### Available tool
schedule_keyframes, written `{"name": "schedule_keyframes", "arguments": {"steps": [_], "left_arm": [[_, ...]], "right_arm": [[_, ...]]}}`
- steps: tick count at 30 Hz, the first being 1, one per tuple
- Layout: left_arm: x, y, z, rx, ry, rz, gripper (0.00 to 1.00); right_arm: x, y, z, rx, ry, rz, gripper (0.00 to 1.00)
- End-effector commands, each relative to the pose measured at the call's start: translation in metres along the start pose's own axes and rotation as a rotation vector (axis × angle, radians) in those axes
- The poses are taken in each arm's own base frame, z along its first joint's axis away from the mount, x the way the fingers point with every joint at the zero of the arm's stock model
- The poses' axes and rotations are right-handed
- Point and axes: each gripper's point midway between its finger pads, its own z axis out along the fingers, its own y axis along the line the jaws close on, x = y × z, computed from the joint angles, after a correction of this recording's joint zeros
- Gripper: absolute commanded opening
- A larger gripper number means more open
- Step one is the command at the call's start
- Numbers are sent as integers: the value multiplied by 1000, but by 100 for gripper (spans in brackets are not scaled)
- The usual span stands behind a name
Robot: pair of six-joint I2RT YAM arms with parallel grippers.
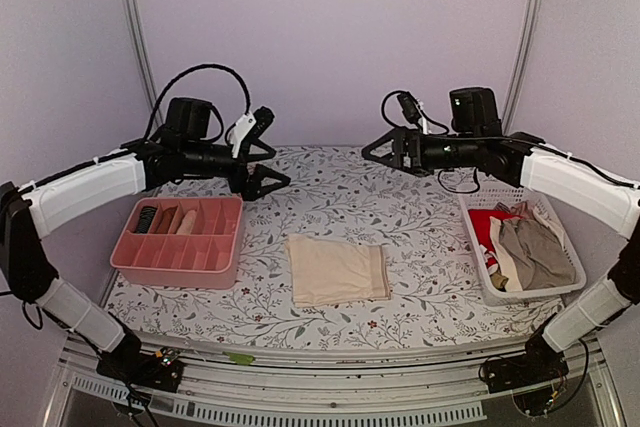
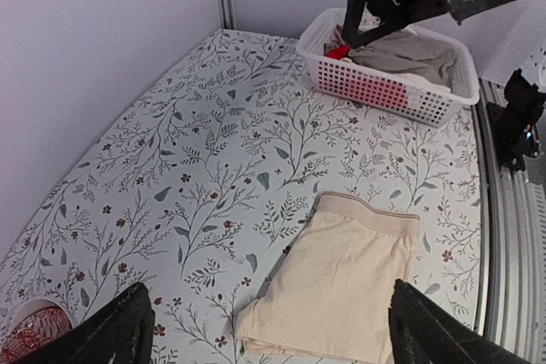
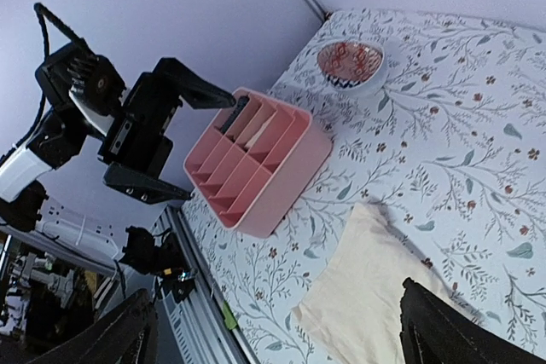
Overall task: Roll the underwear
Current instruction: Pick up the underwear from the center of the board.
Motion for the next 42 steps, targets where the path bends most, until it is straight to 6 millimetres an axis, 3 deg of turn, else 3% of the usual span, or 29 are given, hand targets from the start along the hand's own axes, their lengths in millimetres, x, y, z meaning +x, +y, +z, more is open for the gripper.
{"name": "schedule_keyframes", "arguments": {"steps": [1, 3, 6, 11, 16, 22, 25, 28, 32, 34, 37, 42], "left_arm": [[-18, -1, 18, 97, -101, -89, 96], [-12, -20, 32, 271, -76, -167, 96], [12, -43, 51, 431, -47, -279, 96], [53, -64, 86, 642, 51, -476, 96], [95, -60, 124, 674, 135, -591, 96], [140, -58, 146, 637, 247, -666, 96], [174, -46, 153, 533, 332, -692, 96], [199, -25, 154, 413, 390, -707, 96], [209, -3, 151, 305, 430, -668, 96], [204, -3, 145, 311, 423, -626, 96], [176, -19, 131, 364, 353, -489, 96], [123, -44, 98, 376, 248, -242, 96]], "right_arm": [[-29, -44, 4, 75, -149, 97, 99], [-23, -44, 14, -86, -82, 155, 99], [23, -49, 40, -253, 101, 296, 99], [72, -61, 70, -300, 230, 481, 99], [103, -76, 92, -284, 312, 567, 99], [139, -110, 111, -236, 375, 654, 98], [161, -137, 109, -177, 388, 710, 96], [177, -153, 103, -123, 401, 749, 93], [183, -147, 99, -108, 407, 748, 88], [181, -137, 98, -116, 409, 734, 87], [170, -117, 97, -155, 409, 666, 83], [129, -84, 78, -194, 332, 494, 77]]}}
